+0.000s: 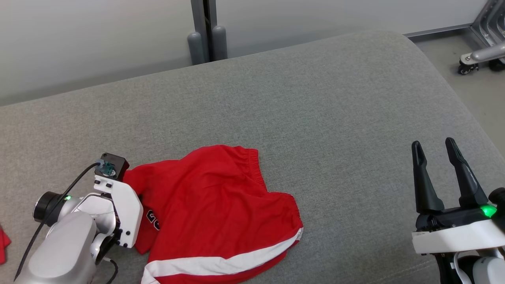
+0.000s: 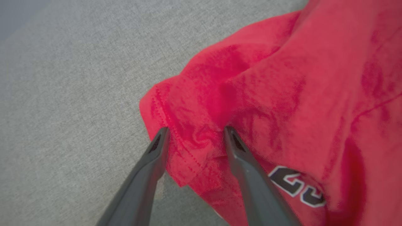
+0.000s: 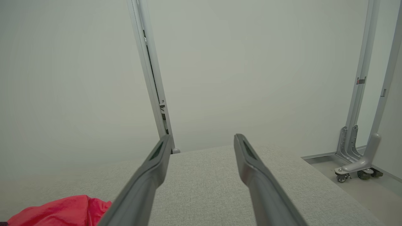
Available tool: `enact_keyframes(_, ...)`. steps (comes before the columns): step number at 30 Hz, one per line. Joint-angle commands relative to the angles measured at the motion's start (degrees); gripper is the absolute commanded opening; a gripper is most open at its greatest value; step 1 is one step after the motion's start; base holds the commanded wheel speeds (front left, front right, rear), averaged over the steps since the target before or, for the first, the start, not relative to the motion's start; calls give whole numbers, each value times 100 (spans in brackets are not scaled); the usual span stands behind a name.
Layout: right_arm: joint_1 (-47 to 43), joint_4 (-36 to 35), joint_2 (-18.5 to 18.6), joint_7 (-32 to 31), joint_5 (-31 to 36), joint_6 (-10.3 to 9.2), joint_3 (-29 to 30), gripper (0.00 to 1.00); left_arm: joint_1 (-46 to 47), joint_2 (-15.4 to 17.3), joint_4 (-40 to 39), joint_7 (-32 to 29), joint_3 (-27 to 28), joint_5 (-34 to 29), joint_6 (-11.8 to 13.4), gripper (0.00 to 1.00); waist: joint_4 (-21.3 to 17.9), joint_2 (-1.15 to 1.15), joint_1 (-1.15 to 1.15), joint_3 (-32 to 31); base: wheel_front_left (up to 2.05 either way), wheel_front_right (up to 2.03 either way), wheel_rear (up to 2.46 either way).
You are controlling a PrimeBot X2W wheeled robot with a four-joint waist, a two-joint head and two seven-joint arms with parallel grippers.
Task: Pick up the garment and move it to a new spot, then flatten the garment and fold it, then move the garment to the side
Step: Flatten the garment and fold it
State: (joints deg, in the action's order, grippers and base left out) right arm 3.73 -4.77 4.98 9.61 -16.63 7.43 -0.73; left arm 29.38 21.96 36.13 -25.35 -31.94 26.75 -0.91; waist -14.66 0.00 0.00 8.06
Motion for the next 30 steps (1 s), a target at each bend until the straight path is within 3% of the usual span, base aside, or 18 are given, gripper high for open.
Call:
enact_keyframes(1, 54, 21, 9, 47, -3, 11, 13, 100, 115, -3, 103, 65, 15, 5, -25, 0, -39, 0, 0, 18, 0, 0, 0)
enact_keyframes(11, 65, 107, 1, 94, -17, 11, 12, 100, 459, 4, 530, 275, 119, 160, -153, 0, -130, 0, 0, 25, 0, 0, 0)
enact_keyframes(21, 140, 112, -11, 116, -2, 11, -4, 100, 1061, -135, 829, 869, 410, 287, 80, 0, -139, 0, 0, 126, 0, 0, 0)
enact_keyframes(30, 289, 208, -35, 163, -12, 11, -117, 100, 1543, -212, 1550, 1802, 552, 347, -176, 0, -244, 0, 0, 140, 0, 0, 0)
